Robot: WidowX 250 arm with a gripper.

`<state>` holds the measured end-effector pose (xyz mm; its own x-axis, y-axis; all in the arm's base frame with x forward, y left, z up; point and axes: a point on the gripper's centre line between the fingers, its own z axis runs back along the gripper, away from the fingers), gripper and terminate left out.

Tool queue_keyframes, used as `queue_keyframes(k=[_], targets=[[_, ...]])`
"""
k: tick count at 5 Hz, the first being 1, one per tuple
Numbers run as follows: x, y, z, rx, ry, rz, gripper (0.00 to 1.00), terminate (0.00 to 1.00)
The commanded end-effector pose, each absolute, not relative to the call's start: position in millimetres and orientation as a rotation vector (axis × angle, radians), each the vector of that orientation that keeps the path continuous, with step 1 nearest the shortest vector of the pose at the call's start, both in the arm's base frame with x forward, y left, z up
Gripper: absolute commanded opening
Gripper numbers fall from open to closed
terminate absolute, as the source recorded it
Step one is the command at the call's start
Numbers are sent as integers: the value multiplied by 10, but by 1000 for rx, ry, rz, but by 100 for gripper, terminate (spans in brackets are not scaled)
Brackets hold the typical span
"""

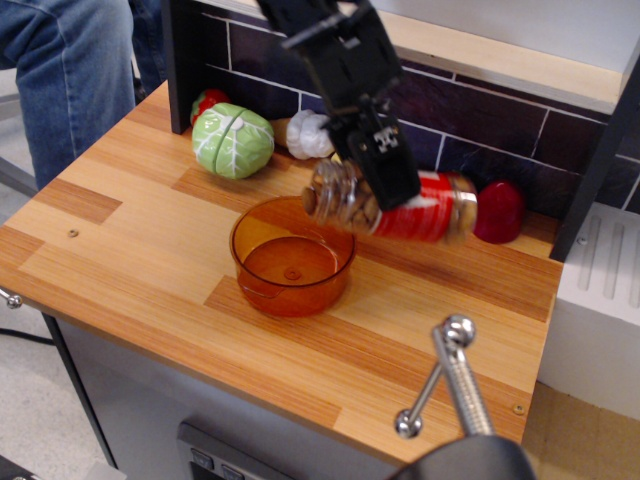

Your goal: Pour almonds in pot

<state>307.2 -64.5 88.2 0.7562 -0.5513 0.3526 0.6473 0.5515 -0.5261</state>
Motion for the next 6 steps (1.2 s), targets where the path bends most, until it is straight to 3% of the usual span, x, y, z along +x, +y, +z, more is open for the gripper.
queue_keyframes(k=[1, 2, 6], targets=[[3154, -547, 1089, -634, -309, -635, 0, 0], [3172, -493, 1121, -515, -478, -471, 0, 0], [3391, -404, 1127, -275, -815, -242, 0, 0]])
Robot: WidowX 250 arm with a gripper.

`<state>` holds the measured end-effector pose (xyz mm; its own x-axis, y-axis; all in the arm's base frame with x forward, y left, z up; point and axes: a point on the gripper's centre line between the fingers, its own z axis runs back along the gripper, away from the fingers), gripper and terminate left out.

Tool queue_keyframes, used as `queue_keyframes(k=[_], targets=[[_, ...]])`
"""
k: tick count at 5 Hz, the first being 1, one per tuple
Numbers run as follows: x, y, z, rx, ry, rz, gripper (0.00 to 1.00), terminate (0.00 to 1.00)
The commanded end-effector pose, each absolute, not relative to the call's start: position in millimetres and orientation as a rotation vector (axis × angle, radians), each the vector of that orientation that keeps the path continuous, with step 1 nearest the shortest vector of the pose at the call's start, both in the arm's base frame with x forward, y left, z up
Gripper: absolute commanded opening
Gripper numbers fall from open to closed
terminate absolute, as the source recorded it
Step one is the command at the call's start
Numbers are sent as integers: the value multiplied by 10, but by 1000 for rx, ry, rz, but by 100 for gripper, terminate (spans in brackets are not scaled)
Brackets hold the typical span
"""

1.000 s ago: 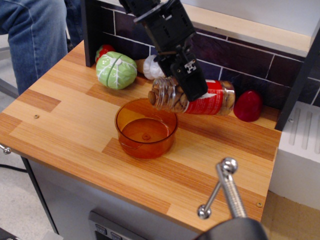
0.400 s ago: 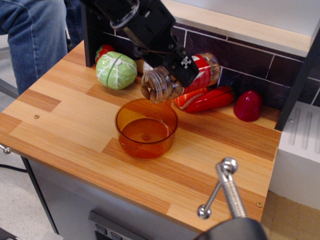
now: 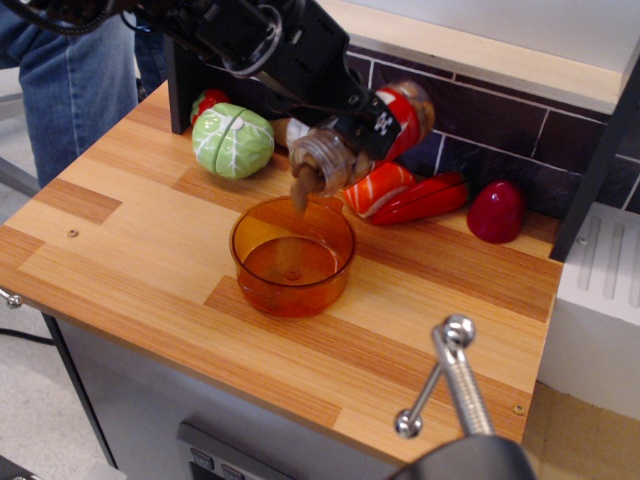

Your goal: Pour almonds in pot

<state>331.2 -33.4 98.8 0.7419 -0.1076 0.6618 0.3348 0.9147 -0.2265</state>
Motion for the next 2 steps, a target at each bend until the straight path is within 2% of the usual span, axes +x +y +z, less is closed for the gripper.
queue_keyframes(k=[1, 2], targets=[[3430, -425, 1123, -242, -858, -214, 0, 0], [3377, -466, 1097, -169, -940, -196, 0, 100]])
